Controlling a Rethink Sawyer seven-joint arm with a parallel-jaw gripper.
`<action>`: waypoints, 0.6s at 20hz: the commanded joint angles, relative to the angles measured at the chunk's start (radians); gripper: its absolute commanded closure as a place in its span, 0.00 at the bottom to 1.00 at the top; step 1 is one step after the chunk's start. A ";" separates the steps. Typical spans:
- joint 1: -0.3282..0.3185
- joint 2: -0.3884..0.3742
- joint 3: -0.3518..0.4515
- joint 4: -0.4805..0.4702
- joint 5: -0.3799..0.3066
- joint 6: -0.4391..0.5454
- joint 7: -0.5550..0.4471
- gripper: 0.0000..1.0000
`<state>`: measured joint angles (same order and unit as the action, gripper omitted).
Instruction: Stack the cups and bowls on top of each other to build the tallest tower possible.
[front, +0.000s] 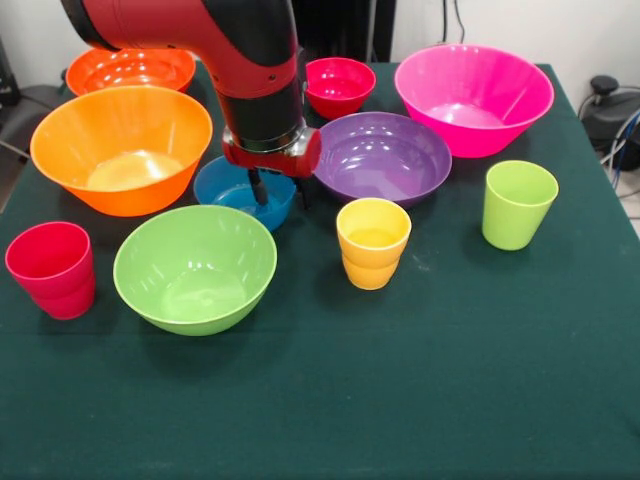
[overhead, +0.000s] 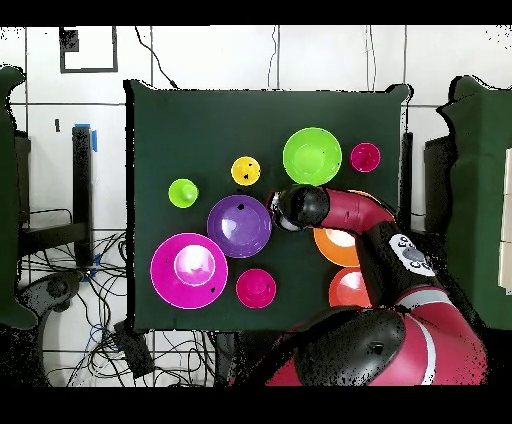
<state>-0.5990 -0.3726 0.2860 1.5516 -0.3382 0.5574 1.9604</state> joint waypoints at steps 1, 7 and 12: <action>-0.004 0.017 0.062 0.006 -0.088 -0.028 -0.118 0.00; 0.003 0.045 0.057 0.024 -0.105 -0.082 -0.075 0.00; 0.022 0.092 0.051 0.020 -0.112 -0.148 -0.032 0.00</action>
<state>-0.6049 -0.3702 0.2860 1.5533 -0.3635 0.5495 1.9604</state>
